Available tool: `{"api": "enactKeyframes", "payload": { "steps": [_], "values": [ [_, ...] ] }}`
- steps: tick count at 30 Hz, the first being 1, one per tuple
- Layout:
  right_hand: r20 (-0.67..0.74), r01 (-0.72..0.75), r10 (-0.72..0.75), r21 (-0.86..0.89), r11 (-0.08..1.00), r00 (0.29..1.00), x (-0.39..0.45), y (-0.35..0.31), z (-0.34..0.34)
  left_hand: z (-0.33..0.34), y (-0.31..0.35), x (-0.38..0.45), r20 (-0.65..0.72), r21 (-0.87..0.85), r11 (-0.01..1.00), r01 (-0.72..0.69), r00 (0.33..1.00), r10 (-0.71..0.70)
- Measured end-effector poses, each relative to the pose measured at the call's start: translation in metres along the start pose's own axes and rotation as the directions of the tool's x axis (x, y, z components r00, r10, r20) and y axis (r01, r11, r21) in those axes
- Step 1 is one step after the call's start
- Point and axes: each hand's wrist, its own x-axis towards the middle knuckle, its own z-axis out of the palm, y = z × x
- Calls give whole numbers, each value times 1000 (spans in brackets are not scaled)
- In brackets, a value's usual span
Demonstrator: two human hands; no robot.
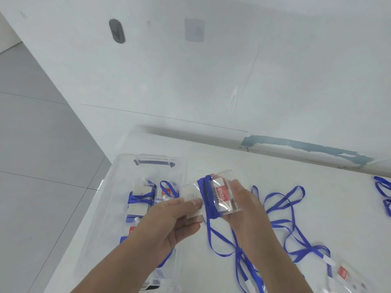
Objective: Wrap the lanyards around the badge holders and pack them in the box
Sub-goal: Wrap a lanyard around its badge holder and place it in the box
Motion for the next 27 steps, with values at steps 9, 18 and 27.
{"api": "enactKeyframes", "payload": {
  "steps": [9,18,27],
  "values": [
    [144,73,-6,-470,879,990,22,-13,20,-47,28,-5,42,468,850,-241,967,251],
    [278,144,50,-632,761,959,30,-5,43,-65,41,-2,108,779,523,-345,896,431],
    [333,222,95,-789,573,938,47,-30,50,-70,51,3,99,755,564,-334,909,405]
  ]
}}
